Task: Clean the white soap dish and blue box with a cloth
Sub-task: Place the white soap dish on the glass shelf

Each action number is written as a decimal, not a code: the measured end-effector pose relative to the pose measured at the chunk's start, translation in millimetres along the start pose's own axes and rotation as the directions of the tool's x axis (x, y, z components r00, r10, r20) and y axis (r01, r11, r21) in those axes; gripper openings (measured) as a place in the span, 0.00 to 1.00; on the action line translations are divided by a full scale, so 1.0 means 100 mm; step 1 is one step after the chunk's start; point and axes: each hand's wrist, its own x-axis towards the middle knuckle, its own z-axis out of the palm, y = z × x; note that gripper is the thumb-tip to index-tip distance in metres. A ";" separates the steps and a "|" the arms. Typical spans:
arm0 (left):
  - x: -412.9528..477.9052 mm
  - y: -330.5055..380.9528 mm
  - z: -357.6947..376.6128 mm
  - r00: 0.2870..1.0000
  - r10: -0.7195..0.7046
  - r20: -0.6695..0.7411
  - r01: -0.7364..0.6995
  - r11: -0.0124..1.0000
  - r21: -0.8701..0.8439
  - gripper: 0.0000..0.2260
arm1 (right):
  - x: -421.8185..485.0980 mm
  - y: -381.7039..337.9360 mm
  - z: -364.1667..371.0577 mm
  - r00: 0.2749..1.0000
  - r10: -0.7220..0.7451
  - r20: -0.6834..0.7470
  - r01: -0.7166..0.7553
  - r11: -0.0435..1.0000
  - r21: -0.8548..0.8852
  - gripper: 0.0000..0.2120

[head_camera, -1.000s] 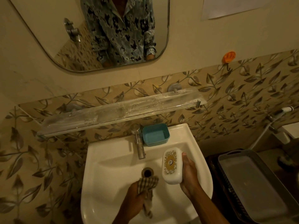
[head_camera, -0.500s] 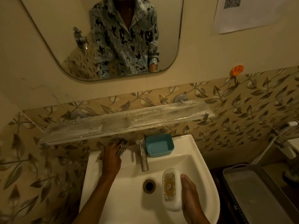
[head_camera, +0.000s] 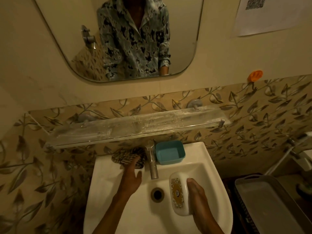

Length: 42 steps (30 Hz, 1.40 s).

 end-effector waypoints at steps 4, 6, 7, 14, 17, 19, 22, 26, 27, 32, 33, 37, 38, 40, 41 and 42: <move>-0.37 0.48 -0.17 0.988 -0.062 0.142 0.098 0.959 -0.266 0.17 | -0.05 -0.17 0.16 0.978 -0.062 0.197 0.089 0.987 -0.131 0.09; -0.51 0.68 -0.28 0.978 -0.052 0.203 0.134 0.901 -0.413 0.19 | -0.08 -0.28 0.24 0.954 -0.090 0.286 0.161 0.959 -0.232 0.09; -0.56 0.75 -0.32 0.977 -0.032 0.210 0.128 0.878 -0.461 0.23 | -0.10 -0.32 0.29 0.931 -0.115 0.346 0.224 0.929 -0.293 0.09; -0.70 1.02 -0.67 0.986 0.122 0.110 -0.064 0.901 -0.429 0.14 | -0.15 -0.51 0.51 0.751 -0.268 0.603 0.608 0.637 -0.474 0.11; -0.69 1.07 -0.86 0.992 0.123 0.018 -0.103 0.892 -0.441 0.10 | -0.12 -0.63 0.51 0.708 -0.366 0.604 0.692 0.527 -0.493 0.06; -0.68 1.10 -0.97 0.991 0.125 -0.048 -0.133 0.882 -0.453 0.09 | -0.13 -0.73 0.50 0.695 -0.418 0.585 0.713 0.506 -0.486 0.08; -0.64 1.16 -1.09 0.977 0.169 -0.128 -0.211 0.851 -0.482 0.10 | -0.10 -0.86 0.51 0.690 -0.519 0.505 0.723 0.535 -0.438 0.20; -0.54 1.28 -1.23 0.940 0.272 -0.203 -0.340 0.777 -0.530 0.16 | 0.01 -0.99 0.54 0.727 -0.521 0.448 0.678 0.649 -0.344 0.31; -0.51 1.31 -1.26 0.936 0.280 -0.214 -0.352 0.773 -0.528 0.17 | 0.05 -1.02 0.55 0.731 -0.523 0.438 0.673 0.657 -0.339 0.31; -0.31 1.41 -1.42 0.914 0.264 -0.307 -0.379 0.827 -0.416 0.17 | 0.13 -1.25 0.71 0.668 -0.592 0.452 0.742 0.579 -0.338 0.32; -0.27 1.42 -1.46 0.910 0.263 -0.319 -0.377 0.845 -0.380 0.17 | 0.15 -1.31 0.75 0.653 -0.602 0.458 0.755 0.567 -0.331 0.32; -0.12 1.44 -1.58 0.889 0.256 -0.379 -0.337 0.927 -0.164 0.15 | 0.27 -1.54 0.91 0.607 -0.626 0.488 0.793 0.510 -0.333 0.30; -0.08 1.44 -1.60 0.892 0.234 -0.386 -0.307 0.941 -0.140 0.15 | 0.31 -1.58 0.95 0.605 -0.618 0.502 0.796 0.498 -0.345 0.30; -0.01 1.42 -1.63 0.910 0.173 -0.378 -0.241 0.960 -0.141 0.14 | 0.39 -1.65 1.04 0.611 -0.597 0.520 0.791 0.469 -0.392 0.31; 0.02 1.41 -1.64 0.916 0.151 -0.370 -0.214 0.968 -0.134 0.14 | 0.45 -1.67 1.08 0.614 -0.591 0.524 0.789 0.455 -0.413 0.31; 0.05 1.39 -1.65 0.923 0.134 -0.361 -0.190 0.974 -0.124 0.14 | 0.50 -1.68 1.12 0.618 -0.583 0.527 0.786 0.445 -0.429 0.32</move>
